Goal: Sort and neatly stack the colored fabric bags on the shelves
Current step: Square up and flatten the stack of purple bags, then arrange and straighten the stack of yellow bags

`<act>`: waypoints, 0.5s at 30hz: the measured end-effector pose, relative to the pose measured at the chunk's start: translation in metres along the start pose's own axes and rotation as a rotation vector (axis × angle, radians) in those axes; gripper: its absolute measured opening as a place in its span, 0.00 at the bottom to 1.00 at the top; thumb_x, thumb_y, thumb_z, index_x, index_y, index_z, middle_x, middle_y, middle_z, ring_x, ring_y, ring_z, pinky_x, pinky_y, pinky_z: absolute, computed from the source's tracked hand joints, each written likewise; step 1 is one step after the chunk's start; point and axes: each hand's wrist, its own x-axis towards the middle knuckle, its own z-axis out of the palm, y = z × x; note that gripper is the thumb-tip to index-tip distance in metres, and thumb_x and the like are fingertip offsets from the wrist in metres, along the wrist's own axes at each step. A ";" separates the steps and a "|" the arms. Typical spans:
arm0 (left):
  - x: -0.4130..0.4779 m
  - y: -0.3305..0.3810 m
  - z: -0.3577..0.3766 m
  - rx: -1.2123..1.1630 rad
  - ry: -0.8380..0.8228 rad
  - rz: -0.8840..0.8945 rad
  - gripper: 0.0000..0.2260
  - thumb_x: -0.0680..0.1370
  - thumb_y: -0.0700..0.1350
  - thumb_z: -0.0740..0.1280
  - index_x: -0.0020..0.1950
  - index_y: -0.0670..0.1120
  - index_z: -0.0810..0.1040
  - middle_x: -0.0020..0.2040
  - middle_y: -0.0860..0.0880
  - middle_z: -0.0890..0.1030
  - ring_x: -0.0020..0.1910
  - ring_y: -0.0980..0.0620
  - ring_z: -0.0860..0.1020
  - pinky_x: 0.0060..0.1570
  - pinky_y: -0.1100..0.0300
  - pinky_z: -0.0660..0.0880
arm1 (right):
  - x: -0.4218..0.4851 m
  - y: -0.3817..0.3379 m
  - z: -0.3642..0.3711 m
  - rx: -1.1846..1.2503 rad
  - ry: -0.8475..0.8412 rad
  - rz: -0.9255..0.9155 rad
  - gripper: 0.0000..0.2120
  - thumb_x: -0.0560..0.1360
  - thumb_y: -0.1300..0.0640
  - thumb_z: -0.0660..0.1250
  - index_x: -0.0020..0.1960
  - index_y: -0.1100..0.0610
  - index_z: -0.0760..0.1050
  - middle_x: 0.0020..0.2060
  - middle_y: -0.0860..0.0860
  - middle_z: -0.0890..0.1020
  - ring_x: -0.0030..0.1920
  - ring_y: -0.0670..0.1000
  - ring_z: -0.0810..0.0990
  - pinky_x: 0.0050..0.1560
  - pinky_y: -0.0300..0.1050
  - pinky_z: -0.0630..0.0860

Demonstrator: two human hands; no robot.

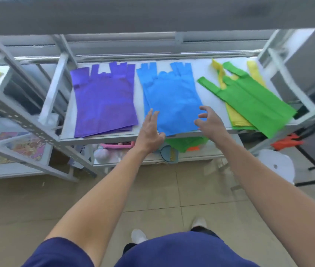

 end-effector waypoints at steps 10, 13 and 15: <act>0.030 0.135 0.159 0.025 -0.100 -0.052 0.37 0.76 0.39 0.68 0.83 0.47 0.57 0.85 0.47 0.50 0.83 0.49 0.52 0.80 0.53 0.54 | 0.049 0.156 -0.179 -0.199 -0.027 -0.037 0.27 0.78 0.60 0.68 0.76 0.55 0.69 0.67 0.57 0.77 0.61 0.58 0.79 0.63 0.54 0.75; 0.030 0.159 0.199 0.029 -0.147 -0.086 0.37 0.76 0.39 0.68 0.83 0.47 0.58 0.85 0.46 0.51 0.83 0.48 0.53 0.80 0.53 0.55 | 0.071 0.190 -0.211 -0.334 -0.082 -0.072 0.27 0.78 0.63 0.68 0.76 0.57 0.69 0.67 0.58 0.77 0.63 0.58 0.78 0.63 0.53 0.74; 0.031 0.169 0.216 0.021 -0.169 -0.114 0.36 0.76 0.39 0.68 0.82 0.48 0.59 0.85 0.47 0.52 0.83 0.47 0.54 0.80 0.50 0.56 | 0.086 0.207 -0.216 -0.459 -0.133 -0.135 0.31 0.77 0.61 0.70 0.78 0.58 0.66 0.70 0.59 0.74 0.67 0.59 0.75 0.65 0.54 0.73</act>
